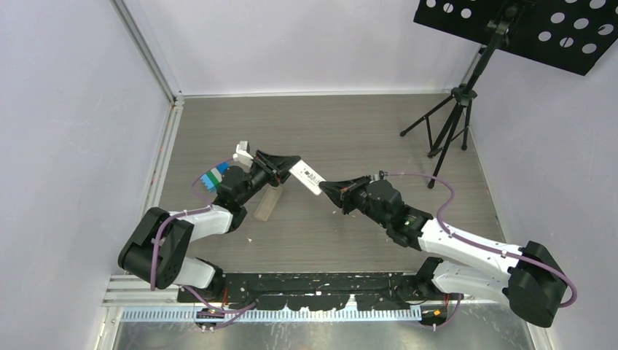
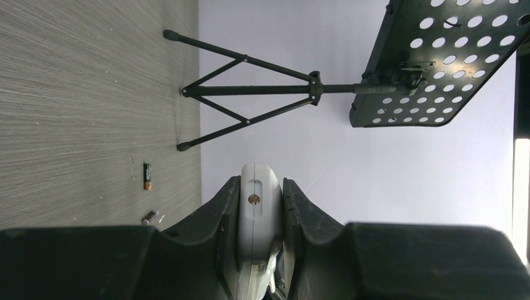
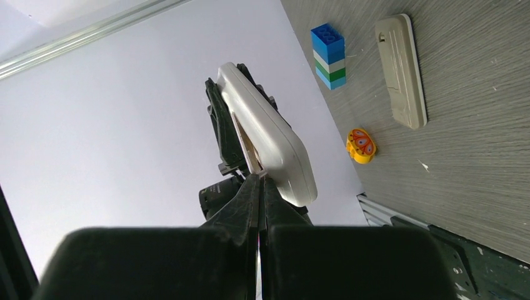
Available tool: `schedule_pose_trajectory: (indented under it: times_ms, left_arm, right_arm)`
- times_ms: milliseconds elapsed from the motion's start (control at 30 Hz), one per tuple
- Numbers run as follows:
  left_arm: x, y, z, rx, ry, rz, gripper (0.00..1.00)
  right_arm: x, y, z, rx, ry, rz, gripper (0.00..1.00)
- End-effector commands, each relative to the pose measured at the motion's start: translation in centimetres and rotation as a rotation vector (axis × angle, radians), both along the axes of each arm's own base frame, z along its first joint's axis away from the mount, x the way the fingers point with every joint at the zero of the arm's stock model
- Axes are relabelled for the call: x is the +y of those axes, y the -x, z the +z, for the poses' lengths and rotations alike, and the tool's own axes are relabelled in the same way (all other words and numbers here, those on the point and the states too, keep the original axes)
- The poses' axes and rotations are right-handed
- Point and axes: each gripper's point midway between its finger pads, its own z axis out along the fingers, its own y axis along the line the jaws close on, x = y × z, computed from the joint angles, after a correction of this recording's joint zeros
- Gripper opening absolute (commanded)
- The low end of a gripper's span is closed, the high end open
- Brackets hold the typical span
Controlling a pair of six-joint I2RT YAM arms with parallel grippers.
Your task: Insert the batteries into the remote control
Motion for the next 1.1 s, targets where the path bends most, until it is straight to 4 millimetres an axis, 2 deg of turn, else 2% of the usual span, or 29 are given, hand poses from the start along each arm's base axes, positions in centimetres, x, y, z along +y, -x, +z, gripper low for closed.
schedule_pose_trajectory:
  times_ms: [0, 500, 800, 933, 1000, 1067]
  left_arm:
    - [-0.5, 1.3, 4.7, -0.134, 0.117, -0.054, 0.0]
    - [-0.7, 1.6, 5.0, -0.183, 0.099, -0.071, 0.0]
    - [-0.6, 1.4, 4.8, -0.18, 0.1, -0.063, 0.0]
    - [-0.6, 1.4, 4.8, -0.187, 0.093, -0.055, 0.0]
    - [-0.5, 1.3, 4.4, -0.186, 0.082, -0.052, 0.0]
    - [-0.5, 1.3, 4.0, -0.182, 0.069, -0.049, 0.0]
  right_arm:
    - [0.2, -0.1, -0.9, 0.045, -0.04, -0.001, 0.0]
    - [-1.0, -0.5, 0.6, 0.031, -0.208, -0.053, 0.0]
    - [-1.5, -0.4, 1.5, -0.003, -0.238, -0.06, 0.0]
    - [-1.6, -0.3, 2.3, -0.053, -0.203, -0.05, 0.0]
    - [-1.4, -0.2, 1.8, -0.06, -0.103, -0.021, 0.01]
    - [-1.3, 0.1, 1.8, -0.082, -0.005, 0.01, 0.14]
